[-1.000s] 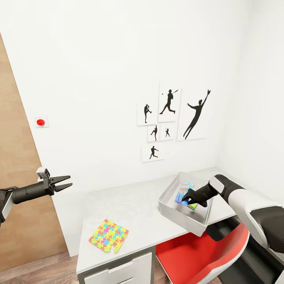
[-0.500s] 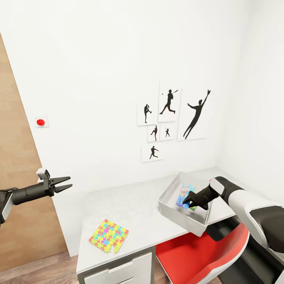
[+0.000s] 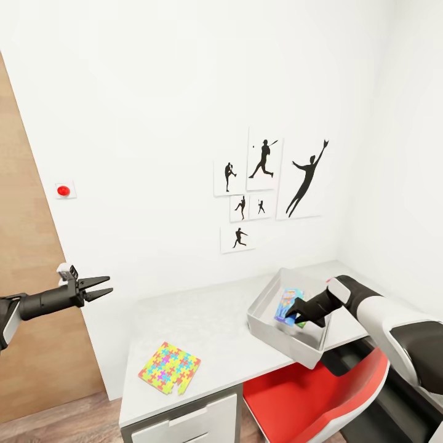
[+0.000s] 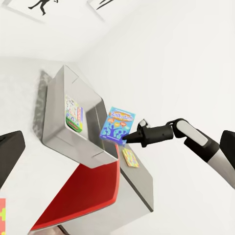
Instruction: Put all the toys in the child's room - the three board games (two on the bed and one on the table), the two jigsaw puzzles on the table, and the tennis ball on the table - inside the toy box on the table in the child's room.
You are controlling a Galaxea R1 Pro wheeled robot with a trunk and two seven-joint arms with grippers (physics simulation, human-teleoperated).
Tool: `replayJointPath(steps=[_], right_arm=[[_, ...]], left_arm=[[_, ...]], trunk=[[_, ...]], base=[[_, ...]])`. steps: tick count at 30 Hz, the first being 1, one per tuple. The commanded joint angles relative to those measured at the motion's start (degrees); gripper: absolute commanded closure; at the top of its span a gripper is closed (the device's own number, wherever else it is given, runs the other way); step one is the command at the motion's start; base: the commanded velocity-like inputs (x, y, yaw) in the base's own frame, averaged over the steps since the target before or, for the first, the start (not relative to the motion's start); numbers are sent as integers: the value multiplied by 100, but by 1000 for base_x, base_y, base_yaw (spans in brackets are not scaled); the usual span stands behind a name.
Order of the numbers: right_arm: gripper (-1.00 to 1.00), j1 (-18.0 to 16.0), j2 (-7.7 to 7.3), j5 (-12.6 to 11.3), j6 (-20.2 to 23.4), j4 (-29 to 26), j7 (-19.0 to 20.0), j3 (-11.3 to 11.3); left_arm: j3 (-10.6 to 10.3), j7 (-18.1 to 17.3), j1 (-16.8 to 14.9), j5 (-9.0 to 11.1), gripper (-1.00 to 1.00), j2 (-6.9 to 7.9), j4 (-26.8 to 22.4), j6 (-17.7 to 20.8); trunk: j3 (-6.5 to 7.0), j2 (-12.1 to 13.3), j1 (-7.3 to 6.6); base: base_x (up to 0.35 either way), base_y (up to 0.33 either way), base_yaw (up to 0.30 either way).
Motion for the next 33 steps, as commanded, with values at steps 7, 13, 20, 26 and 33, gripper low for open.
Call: replayJointPath(steps=[7,13,20,26,33], right_arm=[[100,-3,-58,-7,13,-15,75,39],[100,-4,-63,-43,13,-33,79,23],[100,-4,-63,-68,13,-56,79,9],[100,-5,-59,-83,13,-67,74,-5],[100,-18,-88,-87,13,-81,78,-19]], left_arm=[[1,-23,-4,-13,-100,0,1,61],[1,-23,-2,-14,-100,0,1,61],[1,-23,-2,-14,-100,0,1,61],[1,-23,-3,-11,-100,2,1,61],[1,-23,-2,-7,-100,9,1,58]], trunk=[[-3,-4,2],[-10,-4,2],[-55,-4,2],[-106,-4,2],[-170,-4,2]], base=[[0,0,0],[0,0,0],[0,0,0],[0,0,0],[0,0,0]])
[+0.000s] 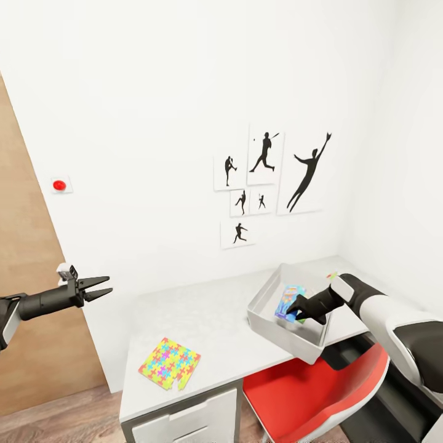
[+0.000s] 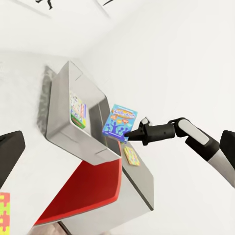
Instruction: Put all the toys in the child's room - the three board games (two on the bed and one on the table), the two jigsaw puzzles on the table, and the tennis ball on the table - inside the toy box on the table in the child's room.
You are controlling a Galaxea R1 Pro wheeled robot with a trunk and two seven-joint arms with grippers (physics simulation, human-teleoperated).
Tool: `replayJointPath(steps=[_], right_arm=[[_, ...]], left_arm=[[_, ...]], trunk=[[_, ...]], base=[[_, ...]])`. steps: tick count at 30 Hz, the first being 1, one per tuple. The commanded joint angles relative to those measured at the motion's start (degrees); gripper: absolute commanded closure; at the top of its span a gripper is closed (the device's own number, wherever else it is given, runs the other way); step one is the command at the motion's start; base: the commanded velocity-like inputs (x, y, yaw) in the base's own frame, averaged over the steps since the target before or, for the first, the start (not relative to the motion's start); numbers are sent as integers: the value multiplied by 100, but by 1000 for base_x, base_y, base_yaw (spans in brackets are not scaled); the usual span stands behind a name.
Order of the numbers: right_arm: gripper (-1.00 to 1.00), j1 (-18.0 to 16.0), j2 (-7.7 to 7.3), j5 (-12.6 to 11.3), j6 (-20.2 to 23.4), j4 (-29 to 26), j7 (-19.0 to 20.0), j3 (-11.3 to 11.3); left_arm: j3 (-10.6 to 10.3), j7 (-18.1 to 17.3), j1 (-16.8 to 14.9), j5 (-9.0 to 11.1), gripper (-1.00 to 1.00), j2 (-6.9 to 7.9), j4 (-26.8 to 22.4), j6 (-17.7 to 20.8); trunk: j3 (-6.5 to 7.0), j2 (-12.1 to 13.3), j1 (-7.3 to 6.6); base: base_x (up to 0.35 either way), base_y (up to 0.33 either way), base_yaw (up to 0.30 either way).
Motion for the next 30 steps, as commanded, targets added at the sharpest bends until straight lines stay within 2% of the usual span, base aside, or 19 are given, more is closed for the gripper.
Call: replayJointPath(steps=[1,8,15,30], right_arm=[[100,-5,-5,5,12,-6,52,41],[100,-32,-8,1,12,-49,129,25],[100,-51,-14,-7,12,-409,174,23],[100,-58,-26,-8,12,-449,153,-97]], left_arm=[[1,-23,-2,-5,-100,0,1,61],[17,-23,-3,3,-100,7,-5,65],[35,-23,-4,10,-100,16,-8,82],[40,-23,-13,47,-100,38,-25,124]], trunk=[[-12,-5,2],[-78,-5,2],[-144,-5,2],[-287,-5,2]], base=[[0,0,0],[0,0,0],[0,0,0],[0,0,0]])
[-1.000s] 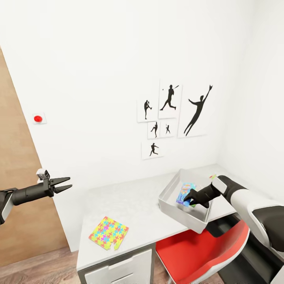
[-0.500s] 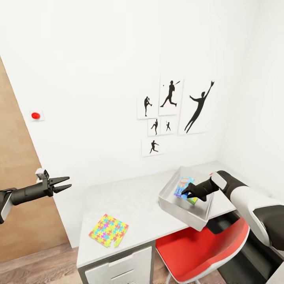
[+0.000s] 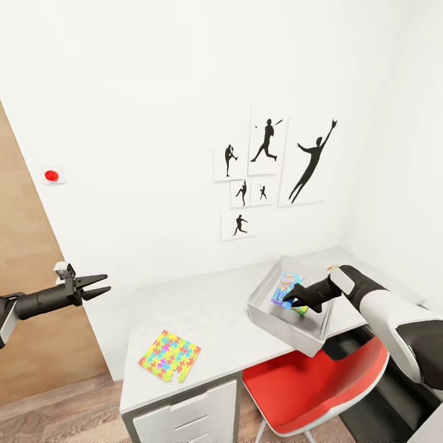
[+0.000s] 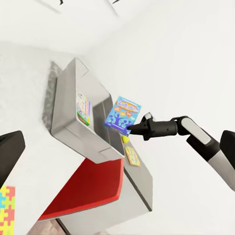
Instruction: Put all the toys in the child's room - the three board games (two on the bed and one on the table), the two jigsaw puzzles on the table, and the tennis ball on the table - inside the toy box on the table in the child's room.
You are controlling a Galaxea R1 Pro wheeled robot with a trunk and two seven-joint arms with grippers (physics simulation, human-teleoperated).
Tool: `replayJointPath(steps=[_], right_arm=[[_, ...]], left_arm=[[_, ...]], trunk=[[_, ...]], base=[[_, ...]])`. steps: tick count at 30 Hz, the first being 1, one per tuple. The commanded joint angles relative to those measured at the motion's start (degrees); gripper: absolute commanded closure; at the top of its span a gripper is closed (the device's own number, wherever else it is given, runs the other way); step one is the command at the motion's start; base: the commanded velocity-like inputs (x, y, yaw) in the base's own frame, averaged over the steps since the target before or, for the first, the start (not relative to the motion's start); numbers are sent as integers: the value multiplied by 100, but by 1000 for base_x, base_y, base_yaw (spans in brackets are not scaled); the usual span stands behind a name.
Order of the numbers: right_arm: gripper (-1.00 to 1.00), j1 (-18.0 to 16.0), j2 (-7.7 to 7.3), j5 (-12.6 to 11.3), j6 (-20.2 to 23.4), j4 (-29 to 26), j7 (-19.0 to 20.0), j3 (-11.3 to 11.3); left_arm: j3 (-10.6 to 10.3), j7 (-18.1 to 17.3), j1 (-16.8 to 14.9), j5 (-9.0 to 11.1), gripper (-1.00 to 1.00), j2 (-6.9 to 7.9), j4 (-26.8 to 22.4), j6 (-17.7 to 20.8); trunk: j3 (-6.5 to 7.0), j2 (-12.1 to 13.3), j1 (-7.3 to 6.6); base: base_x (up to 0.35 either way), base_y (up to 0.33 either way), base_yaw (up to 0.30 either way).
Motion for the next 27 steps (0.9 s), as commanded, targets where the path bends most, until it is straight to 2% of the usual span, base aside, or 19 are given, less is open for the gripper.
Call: replayJointPath(steps=[1,10,27], right_arm=[[100,-4,-2,18,8,-4,56,44],[100,-3,-3,26,8,-4,45,41],[100,-3,-13,27,8,-13,43,41]], left_arm=[[0,-24,-3,-5,-100,0,0,61],[9,-24,-16,2,-100,7,-28,102],[20,-24,-48,6,-100,0,-44,158]], trunk=[[-18,-10,3],[-104,-10,3],[-266,-10,3]], base=[[0,0,0],[8,0,0],[73,0,0]])
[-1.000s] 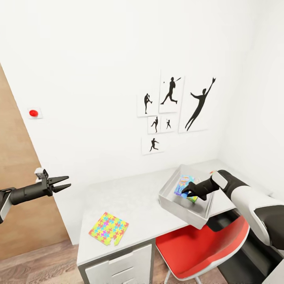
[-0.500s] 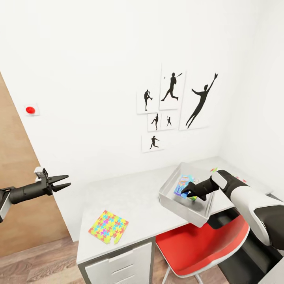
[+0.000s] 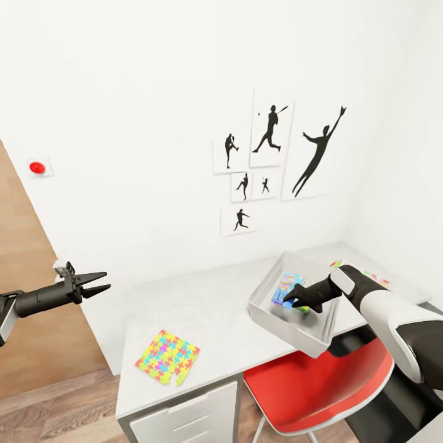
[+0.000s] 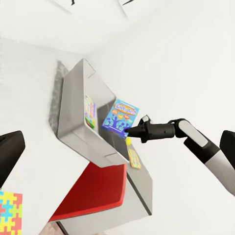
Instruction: Put all the toys in the child's room - the three board games (two on the bed and one on the table), the two jigsaw puzzles on the table, and the tennis ball on the table - inside the toy box on the table in the child's room.
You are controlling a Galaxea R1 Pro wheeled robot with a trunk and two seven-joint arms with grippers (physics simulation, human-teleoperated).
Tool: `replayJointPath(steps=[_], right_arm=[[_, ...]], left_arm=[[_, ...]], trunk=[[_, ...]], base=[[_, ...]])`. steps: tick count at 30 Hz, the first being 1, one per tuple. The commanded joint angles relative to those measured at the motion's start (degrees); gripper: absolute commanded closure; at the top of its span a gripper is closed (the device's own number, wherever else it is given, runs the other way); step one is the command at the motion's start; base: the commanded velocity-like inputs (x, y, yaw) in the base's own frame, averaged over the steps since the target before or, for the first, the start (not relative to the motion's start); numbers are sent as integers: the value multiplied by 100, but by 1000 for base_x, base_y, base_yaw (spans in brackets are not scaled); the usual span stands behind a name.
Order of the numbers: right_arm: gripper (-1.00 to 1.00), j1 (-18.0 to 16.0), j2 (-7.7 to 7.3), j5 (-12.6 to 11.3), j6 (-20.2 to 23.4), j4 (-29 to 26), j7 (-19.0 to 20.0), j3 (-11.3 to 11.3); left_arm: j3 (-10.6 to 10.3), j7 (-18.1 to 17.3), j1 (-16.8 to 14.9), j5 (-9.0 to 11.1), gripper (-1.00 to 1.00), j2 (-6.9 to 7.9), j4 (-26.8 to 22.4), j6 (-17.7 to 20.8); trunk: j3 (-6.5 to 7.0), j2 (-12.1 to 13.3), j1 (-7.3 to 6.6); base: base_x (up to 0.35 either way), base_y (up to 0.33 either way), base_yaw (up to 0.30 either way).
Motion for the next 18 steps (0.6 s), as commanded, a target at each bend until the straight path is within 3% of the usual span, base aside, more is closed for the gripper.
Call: replayJointPath(steps=[1,18], right_arm=[[100,-2,-3,15,10,-4,53,44],[100,3,-9,17,10,-4,40,44]], left_arm=[[3,-25,-5,-6,-100,0,0,61],[5,-25,-5,-6,-100,-1,0,29]], trunk=[[-23,-14,4],[-185,-14,4]], base=[[77,0,0],[29,0,0]])
